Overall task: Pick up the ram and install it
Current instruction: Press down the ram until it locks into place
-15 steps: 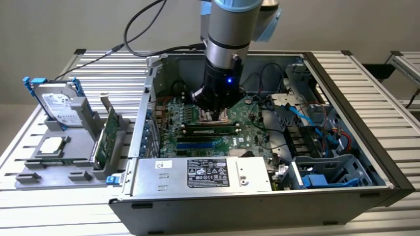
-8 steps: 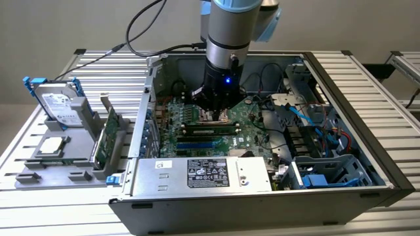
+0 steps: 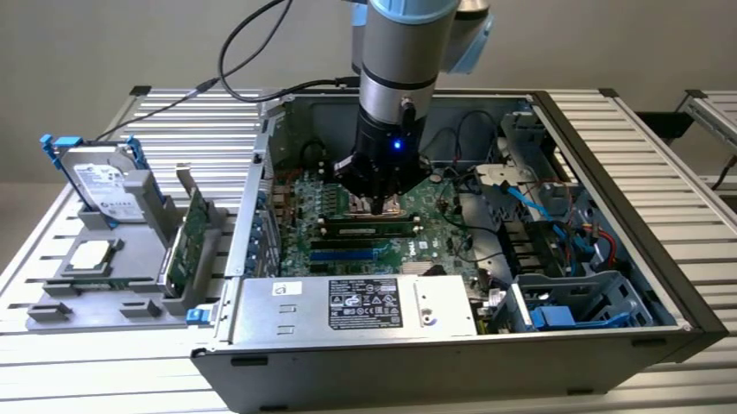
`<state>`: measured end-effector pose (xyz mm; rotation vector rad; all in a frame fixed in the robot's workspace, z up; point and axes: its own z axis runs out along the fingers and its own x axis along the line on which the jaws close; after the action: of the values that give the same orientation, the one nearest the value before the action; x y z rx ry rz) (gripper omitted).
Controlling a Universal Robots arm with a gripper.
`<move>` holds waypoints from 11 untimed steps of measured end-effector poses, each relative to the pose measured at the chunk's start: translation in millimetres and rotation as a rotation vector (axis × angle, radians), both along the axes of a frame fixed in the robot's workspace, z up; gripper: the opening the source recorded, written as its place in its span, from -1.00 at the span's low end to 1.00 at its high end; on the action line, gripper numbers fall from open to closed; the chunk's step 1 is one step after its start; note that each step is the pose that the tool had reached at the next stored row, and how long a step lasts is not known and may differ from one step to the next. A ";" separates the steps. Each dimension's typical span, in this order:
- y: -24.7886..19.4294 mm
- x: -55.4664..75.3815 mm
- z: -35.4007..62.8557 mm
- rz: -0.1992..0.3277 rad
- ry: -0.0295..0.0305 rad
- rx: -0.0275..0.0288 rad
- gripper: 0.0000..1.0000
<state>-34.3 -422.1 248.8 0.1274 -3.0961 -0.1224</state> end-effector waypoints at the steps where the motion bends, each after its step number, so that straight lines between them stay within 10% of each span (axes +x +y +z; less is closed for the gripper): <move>1: -1.1 0.0 0.5 -0.002 0.0001 0.0000 -0.79; 11: -6.5 -0.2 7.1 -0.035 0.0000 0.0001 -0.79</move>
<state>-34.5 -428.6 255.9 0.0729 -3.0992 -0.1237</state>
